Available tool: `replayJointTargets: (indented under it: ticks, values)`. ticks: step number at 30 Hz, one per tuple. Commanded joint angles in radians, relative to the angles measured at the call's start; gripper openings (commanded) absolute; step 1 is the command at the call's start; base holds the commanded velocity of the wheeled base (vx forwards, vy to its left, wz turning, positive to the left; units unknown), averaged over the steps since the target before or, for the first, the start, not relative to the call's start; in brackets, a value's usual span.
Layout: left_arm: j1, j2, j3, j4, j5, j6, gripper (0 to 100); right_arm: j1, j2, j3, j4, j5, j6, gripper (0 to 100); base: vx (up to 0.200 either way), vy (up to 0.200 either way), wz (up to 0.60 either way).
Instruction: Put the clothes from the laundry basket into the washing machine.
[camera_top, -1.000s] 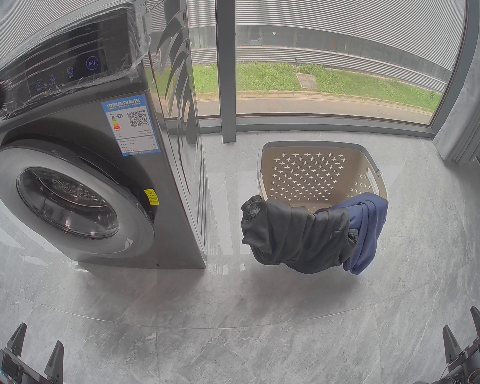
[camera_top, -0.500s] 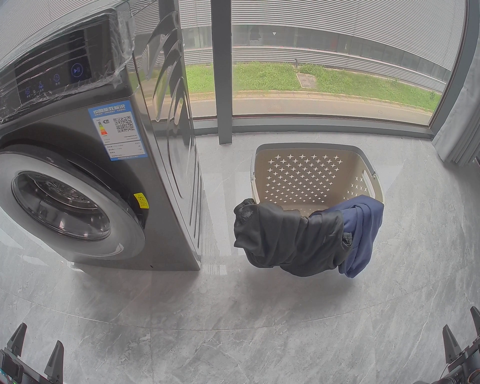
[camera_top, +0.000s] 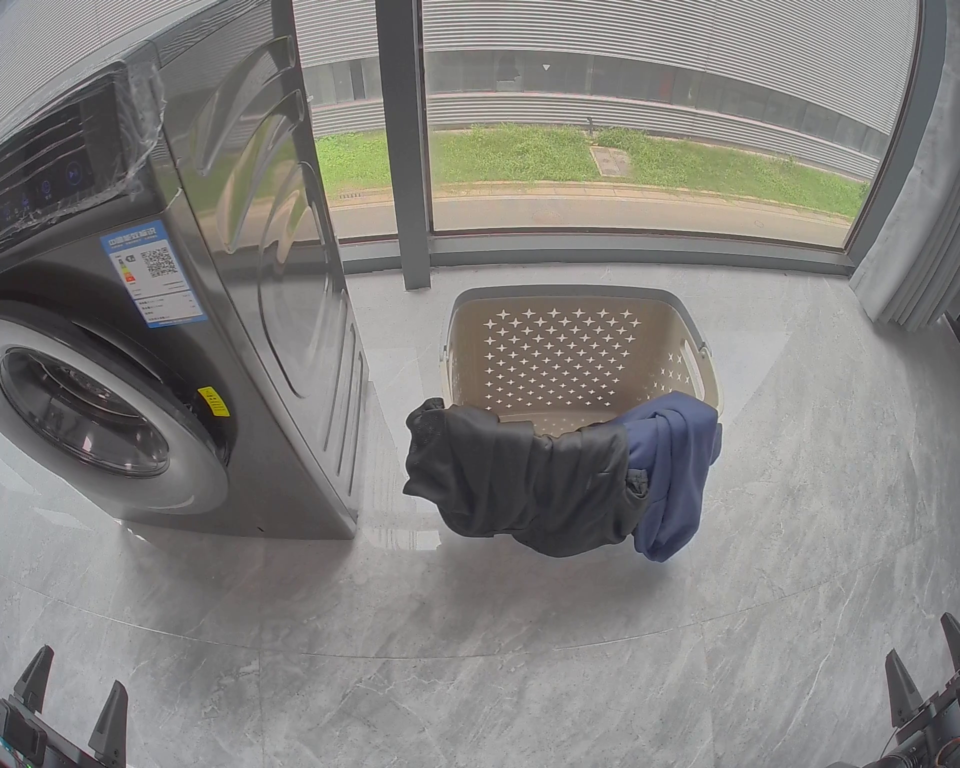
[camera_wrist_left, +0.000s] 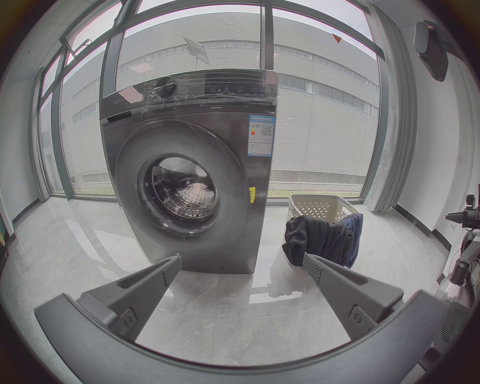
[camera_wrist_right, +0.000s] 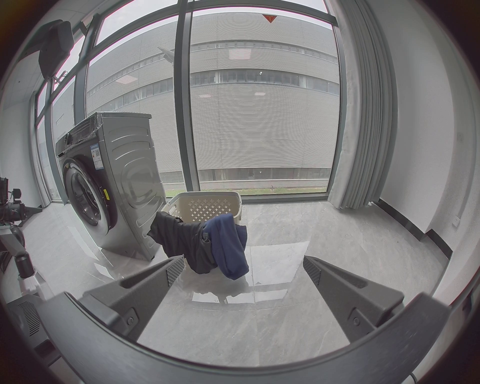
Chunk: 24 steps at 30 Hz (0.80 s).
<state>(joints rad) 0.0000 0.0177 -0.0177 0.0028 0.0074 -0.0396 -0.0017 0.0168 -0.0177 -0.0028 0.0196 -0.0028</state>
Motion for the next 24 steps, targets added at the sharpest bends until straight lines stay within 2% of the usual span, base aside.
replayJointTargets:
  ticks: [1,17,24]
  values:
    - [0.000,-0.013,0.016,0.000,0.000,0.000,100,0.000,-0.015,0.018,0.000,0.000,0.000,100,0.000,-0.200,0.00]
    - [0.000,-0.013,0.015,0.000,0.000,-0.002,100,0.000,-0.015,0.018,0.000,0.000,0.000,100,0.000,-0.013,0.00]
    - [0.000,-0.013,0.015,0.000,0.000,-0.002,100,0.000,-0.015,0.018,0.000,0.000,0.000,100,0.200,0.000,0.00]
